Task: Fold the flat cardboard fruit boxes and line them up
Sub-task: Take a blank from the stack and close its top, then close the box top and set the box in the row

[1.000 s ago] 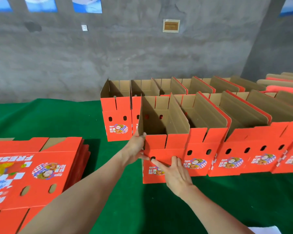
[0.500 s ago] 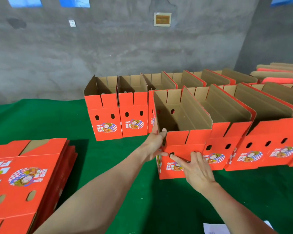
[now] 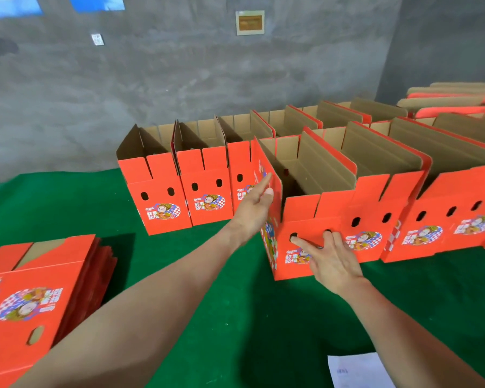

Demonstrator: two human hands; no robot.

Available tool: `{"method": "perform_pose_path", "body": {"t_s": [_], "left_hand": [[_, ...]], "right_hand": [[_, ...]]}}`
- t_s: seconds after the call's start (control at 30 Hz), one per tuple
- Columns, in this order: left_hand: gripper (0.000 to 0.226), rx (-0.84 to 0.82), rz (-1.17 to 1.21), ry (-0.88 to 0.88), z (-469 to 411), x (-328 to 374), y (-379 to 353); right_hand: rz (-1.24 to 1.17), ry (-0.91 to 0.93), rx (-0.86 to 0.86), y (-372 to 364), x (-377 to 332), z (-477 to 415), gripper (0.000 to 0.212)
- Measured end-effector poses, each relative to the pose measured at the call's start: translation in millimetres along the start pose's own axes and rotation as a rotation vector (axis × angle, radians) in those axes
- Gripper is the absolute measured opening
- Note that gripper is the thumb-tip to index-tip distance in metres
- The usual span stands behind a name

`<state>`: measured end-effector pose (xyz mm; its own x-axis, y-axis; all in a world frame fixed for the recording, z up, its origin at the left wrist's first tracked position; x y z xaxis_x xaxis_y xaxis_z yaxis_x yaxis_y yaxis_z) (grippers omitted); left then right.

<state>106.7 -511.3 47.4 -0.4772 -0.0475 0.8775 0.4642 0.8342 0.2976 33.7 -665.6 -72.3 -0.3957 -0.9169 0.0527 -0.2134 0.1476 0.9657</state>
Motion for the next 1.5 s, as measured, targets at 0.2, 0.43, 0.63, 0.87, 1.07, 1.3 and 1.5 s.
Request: {"method": "perform_pose_path", "body": {"t_s": [0.2, 0.43, 0.63, 0.87, 1.07, 1.3, 1.5], "left_hand": [[0.045, -0.011, 0.022, 0.093, 11.8, -6.4, 7.8], [0.049, -0.183, 0.103, 0.240, 11.4, 11.0, -23.7], [0.062, -0.131, 0.088, 0.367, 30.8, 4.6, -7.2], [0.055, 0.097, -0.115, 0.374, 112.6, -20.7, 110.2], [0.037, 0.454, -0.436, 0.388, 225.9, -51.6, 263.1], [0.040, 0.355, -0.866, 0.646, 351.0, -75.6, 384.4], [0.052, -0.060, -1.156, 0.717, 407.8, -103.0, 375.5]], "right_hand": [[-0.049, -0.113, -0.155, -8.4, 19.7, 2.7, 0.071], [-0.493, -0.146, 0.381, 68.2, -14.3, 18.9, 0.054], [-0.219, -0.041, 0.129, 99.9, -45.3, -17.0, 0.078], [-0.014, -0.192, 0.008, 115.9, -49.2, -14.8, 0.072], [-0.176, 0.029, 0.103, 142.0, -134.3, 6.9, 0.061], [-0.479, 0.262, -0.239, 114.6, -285.5, 106.7, 0.043], [-0.458, 0.282, -0.438, 86.4, -338.5, 155.3, 0.043]]}}
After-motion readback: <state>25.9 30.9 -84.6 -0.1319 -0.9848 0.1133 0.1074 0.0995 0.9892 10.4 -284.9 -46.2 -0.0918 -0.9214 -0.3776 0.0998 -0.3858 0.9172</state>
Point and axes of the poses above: each hand's wrist, its own z-axis away from the middle knuckle, its own y-axis out of the back of the hand, x = y × z, the point moved 5 cm from there along -z, towards the middle knuckle, and after that the axes turned 14 degrees about -y, right-handed, at the moved point
